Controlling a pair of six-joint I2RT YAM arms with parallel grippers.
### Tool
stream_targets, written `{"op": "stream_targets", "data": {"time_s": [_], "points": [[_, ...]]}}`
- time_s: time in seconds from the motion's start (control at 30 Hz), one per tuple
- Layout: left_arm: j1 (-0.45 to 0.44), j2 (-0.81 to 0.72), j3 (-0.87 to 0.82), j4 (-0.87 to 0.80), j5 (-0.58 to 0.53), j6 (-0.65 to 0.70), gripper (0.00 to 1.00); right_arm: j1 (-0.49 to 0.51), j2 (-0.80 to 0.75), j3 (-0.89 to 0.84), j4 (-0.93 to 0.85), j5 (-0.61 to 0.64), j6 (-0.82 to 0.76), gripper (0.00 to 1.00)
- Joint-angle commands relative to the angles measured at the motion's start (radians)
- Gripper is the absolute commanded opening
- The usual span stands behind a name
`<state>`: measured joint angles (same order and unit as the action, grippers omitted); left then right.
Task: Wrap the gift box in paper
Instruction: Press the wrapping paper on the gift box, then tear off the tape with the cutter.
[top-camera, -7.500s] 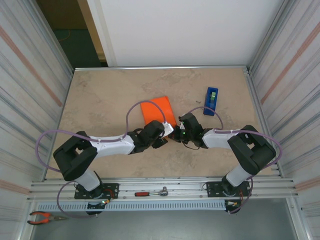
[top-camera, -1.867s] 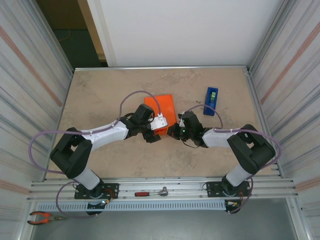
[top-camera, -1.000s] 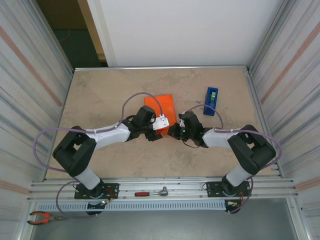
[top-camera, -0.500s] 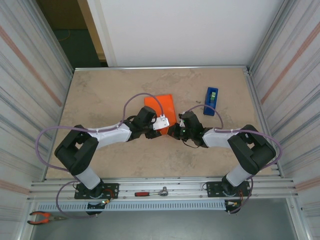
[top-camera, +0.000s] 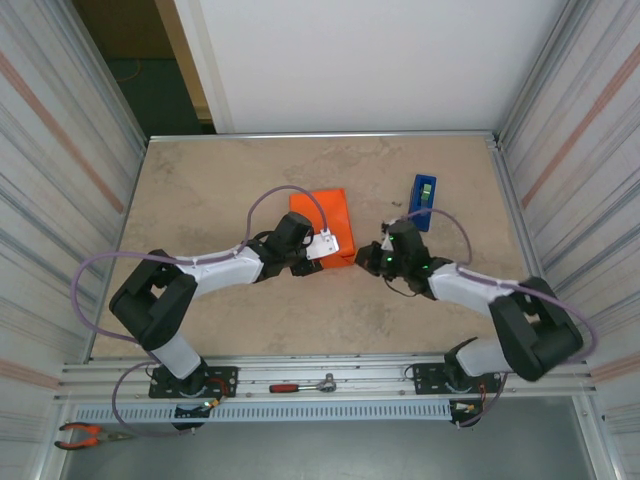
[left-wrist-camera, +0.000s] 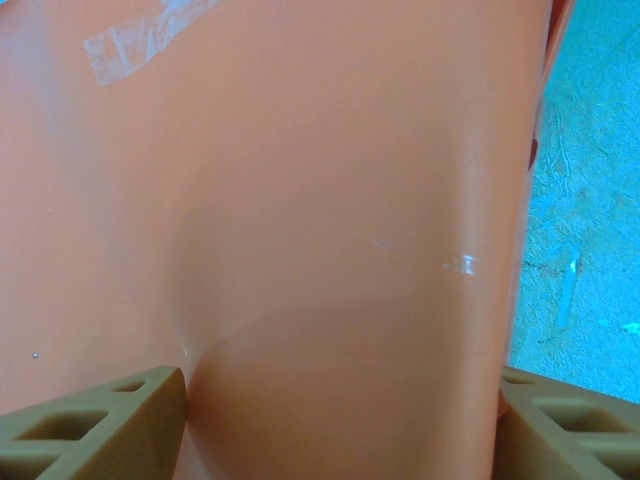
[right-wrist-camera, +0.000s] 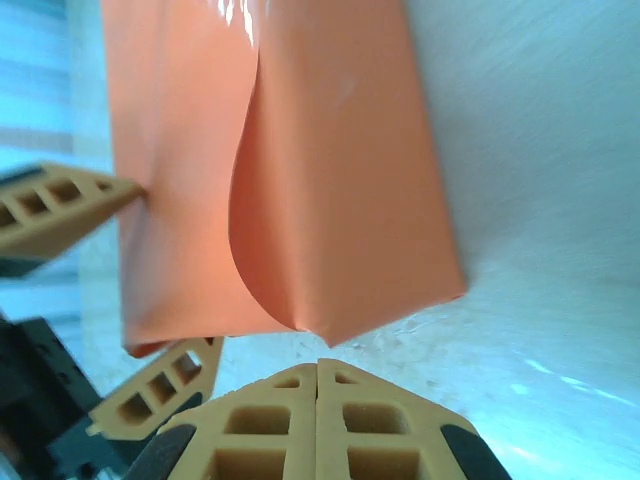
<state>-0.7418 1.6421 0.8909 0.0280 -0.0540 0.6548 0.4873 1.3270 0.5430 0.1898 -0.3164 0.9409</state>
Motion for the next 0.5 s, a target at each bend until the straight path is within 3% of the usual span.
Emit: {"op": "stream_targets", "data": {"time_s": [0.0, 0.07, 0.23, 0.3, 0.47], "points": [[-0.005, 0.031, 0.006, -0.053, -0.002, -0.01, 0.7, -0.137, -0.146, -0.01, -0.179, -0.019, -0.068, 0.0], [-0.005, 0.031, 0.006, -0.053, -0.001, -0.011, 0.71, -0.258, -0.197, 0.02, -0.246, -0.053, -0.093, 0.03], [-0.005, 0.033, 0.008, -0.054, 0.001, -0.013, 0.71, -0.536, -0.137, 0.151, -0.297, -0.202, -0.134, 0.41], [-0.005, 0.034, 0.009, -0.054, -0.001, -0.014, 0.71, -0.605, -0.064, 0.204, -0.275, -0.247, -0.123, 0.47], [-0.005, 0.034, 0.013, -0.059, 0.002, -0.015, 0.71, -0.681, 0.15, 0.327, -0.211, -0.352, -0.115, 0.49]]}}
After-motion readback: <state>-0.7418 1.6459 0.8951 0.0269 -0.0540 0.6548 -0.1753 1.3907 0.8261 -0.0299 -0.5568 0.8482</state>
